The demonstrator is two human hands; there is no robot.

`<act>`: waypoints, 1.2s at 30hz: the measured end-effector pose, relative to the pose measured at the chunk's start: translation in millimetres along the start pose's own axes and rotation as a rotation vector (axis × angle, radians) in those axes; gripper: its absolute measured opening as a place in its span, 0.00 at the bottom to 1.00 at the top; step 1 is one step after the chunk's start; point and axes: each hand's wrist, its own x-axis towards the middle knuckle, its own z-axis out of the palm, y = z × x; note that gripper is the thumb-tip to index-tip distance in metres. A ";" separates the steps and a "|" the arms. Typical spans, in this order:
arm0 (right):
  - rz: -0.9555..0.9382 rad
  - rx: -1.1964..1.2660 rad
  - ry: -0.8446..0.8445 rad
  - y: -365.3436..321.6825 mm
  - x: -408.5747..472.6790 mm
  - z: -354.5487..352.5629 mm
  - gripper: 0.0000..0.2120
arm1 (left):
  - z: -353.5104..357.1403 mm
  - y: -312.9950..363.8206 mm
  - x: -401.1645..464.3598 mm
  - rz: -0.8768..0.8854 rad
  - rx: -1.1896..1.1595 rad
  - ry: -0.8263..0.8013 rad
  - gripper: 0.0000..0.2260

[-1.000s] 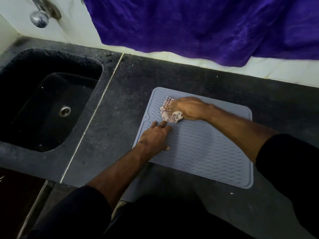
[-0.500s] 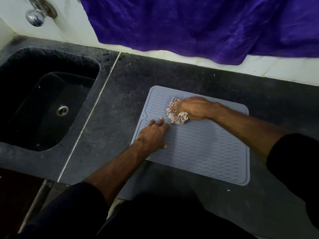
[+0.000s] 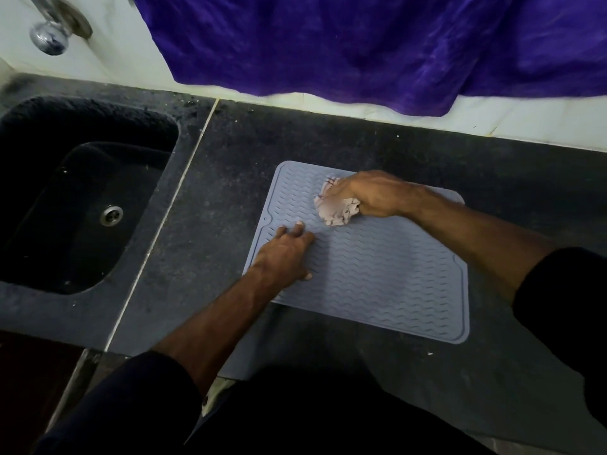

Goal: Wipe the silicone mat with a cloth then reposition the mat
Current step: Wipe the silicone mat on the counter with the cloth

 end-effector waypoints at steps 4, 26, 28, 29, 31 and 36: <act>-0.037 -0.002 0.006 6.4 -15.0 22.2 0.24 | 2.0 -2.1 1.2 0.003 -0.009 0.013 0.37; 0.215 0.146 -0.016 49.8 -61.9 27.2 0.20 | 1.2 -0.8 -1.3 0.006 0.016 0.012 0.37; 0.234 0.157 -0.042 50.4 -58.8 20.6 0.19 | -0.6 0.6 -2.7 -0.004 0.025 0.003 0.36; 0.255 0.221 -0.036 50.7 -57.2 18.2 0.18 | -1.8 1.6 -3.3 -0.008 0.036 0.005 0.35; 0.275 0.420 0.032 52.9 -55.4 16.7 0.15 | -6.2 5.2 -3.1 -0.006 0.078 0.063 0.31; 0.240 0.638 0.332 57.7 -56.7 25.3 0.16 | -14.5 34.7 9.7 0.094 0.033 0.170 0.28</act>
